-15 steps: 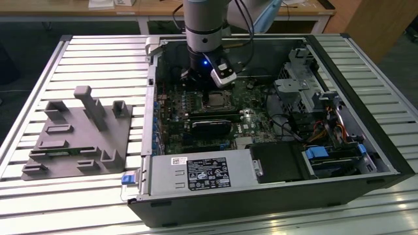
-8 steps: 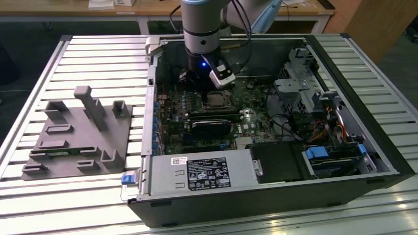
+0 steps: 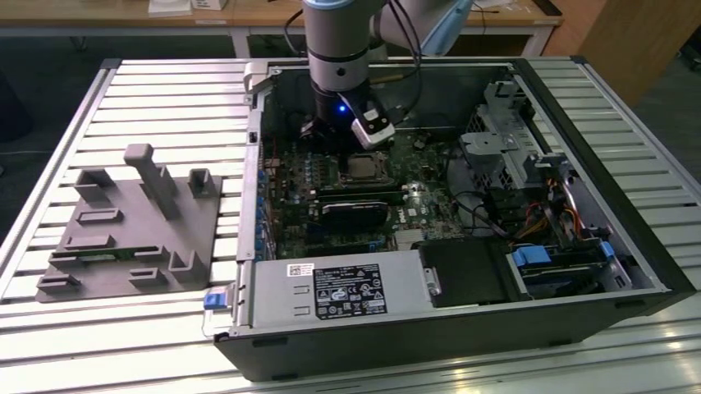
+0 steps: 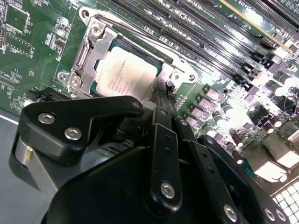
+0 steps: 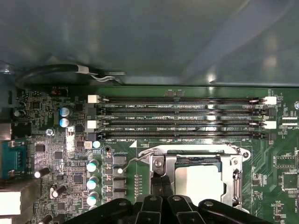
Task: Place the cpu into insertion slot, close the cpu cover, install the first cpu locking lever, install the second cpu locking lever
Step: 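Close the cpu cover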
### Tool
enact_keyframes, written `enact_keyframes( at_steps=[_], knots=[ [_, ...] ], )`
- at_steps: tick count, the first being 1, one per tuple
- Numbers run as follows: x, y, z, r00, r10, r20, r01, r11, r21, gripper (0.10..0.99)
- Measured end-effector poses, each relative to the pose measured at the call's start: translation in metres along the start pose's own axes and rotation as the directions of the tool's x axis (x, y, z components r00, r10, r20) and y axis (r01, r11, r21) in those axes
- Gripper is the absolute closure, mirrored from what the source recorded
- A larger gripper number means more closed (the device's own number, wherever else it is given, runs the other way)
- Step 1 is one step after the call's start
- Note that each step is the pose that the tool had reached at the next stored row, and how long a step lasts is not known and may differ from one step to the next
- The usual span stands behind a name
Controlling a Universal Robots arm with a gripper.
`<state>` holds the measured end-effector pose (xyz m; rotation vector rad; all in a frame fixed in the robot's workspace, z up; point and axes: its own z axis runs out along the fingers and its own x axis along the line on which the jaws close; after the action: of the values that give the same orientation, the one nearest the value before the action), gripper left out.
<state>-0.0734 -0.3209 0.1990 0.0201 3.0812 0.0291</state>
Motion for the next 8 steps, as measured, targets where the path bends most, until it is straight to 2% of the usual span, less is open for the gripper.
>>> enact_keyframes(
  at_steps=[8],
  knots=[
    [-0.0057, 0.0001, 0.0003, 1.0, 0.0, 0.0, 0.0, 1.0, 0.0, 0.98]
  ],
)
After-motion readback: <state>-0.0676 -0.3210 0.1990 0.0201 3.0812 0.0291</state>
